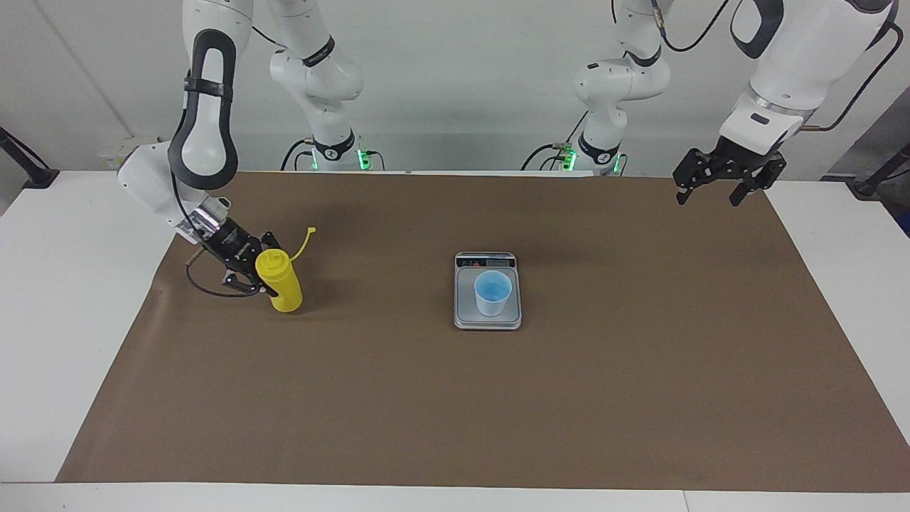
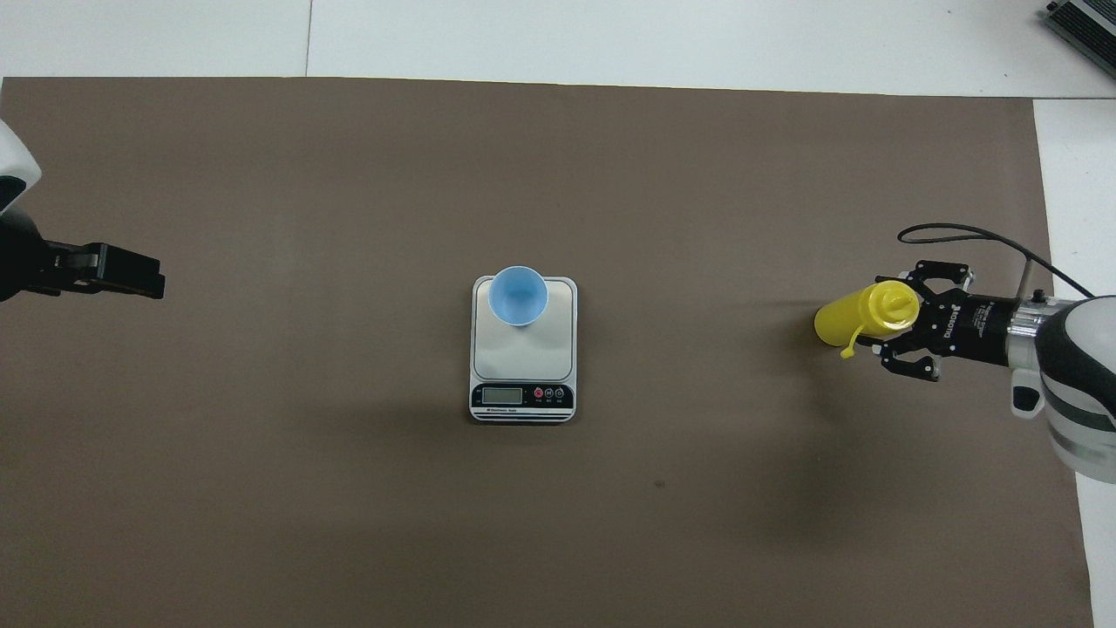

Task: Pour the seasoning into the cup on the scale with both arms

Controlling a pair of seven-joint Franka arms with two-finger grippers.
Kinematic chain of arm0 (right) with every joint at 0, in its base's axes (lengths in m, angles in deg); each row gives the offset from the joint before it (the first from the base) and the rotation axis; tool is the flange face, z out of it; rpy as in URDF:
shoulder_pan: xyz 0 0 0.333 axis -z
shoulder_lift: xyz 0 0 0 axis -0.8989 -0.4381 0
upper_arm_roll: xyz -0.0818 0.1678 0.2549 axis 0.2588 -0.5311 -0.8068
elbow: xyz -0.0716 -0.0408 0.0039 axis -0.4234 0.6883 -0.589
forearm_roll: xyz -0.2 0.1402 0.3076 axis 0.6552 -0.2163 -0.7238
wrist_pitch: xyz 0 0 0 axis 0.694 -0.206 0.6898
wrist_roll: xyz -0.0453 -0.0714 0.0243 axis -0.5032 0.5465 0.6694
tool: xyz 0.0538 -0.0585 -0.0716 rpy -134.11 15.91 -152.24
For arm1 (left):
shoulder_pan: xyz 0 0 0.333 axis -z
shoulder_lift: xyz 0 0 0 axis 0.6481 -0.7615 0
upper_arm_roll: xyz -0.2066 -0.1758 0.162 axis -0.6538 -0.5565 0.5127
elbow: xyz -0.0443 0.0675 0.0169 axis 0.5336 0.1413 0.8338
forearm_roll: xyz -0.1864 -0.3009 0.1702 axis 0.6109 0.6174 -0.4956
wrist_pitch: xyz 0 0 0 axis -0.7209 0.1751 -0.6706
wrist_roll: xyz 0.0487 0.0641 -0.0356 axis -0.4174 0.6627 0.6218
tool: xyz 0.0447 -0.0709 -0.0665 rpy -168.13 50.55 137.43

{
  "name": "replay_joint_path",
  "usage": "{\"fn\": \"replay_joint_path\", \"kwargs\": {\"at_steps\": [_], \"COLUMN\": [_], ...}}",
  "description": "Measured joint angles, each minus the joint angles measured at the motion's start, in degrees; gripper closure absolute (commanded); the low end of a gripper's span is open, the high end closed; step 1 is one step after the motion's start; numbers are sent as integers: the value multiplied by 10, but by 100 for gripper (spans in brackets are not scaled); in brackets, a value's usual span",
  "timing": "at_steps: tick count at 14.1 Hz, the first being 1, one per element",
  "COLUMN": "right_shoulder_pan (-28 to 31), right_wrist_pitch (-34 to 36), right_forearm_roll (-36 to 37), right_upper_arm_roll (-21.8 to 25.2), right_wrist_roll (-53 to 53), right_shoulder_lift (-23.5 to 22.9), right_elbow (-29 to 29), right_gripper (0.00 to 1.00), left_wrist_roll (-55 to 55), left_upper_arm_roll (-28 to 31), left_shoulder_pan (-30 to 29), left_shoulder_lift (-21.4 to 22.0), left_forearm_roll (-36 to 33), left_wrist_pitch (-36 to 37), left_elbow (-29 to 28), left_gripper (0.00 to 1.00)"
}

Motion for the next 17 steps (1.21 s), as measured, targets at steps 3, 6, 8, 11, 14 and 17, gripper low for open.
{"fn": "replay_joint_path", "kwargs": {"at_steps": [3, 6, 8, 11, 14, 17], "right_shoulder_pan": [15, 21, 20, 15, -17, -62], "right_wrist_pitch": [-1, -1, 0, 11, 37, 66], "right_forearm_roll": [7, 78, 146, 250, 354, 411], "right_upper_arm_roll": [3, 4, 4, -2, -5, -8], "right_wrist_roll": [25, 66, 94, 121, 155, 232], "right_shoulder_lift": [8, 11, 14, 41, 80, 100], "right_elbow": [5, 20, 30, 38, 39, 39], "right_gripper": [0, 0, 0, 0, 0, 0], "left_wrist_roll": [0, 0, 0, 0, 0, 0], "left_upper_arm_roll": [0, 0, 0, 0, 0, 0], "left_shoulder_pan": [0, 0, 0, 0, 0, 0], "left_shoulder_lift": [0, 0, 0, 0, 0, 0], "left_forearm_roll": [0, 0, 0, 0, 0, 0], "left_wrist_pitch": [0, 0, 0, 0, 0, 0], "left_elbow": [0, 0, 0, 0, 0, 0], "left_gripper": [0, 0, 0, 0, 0, 0]}}
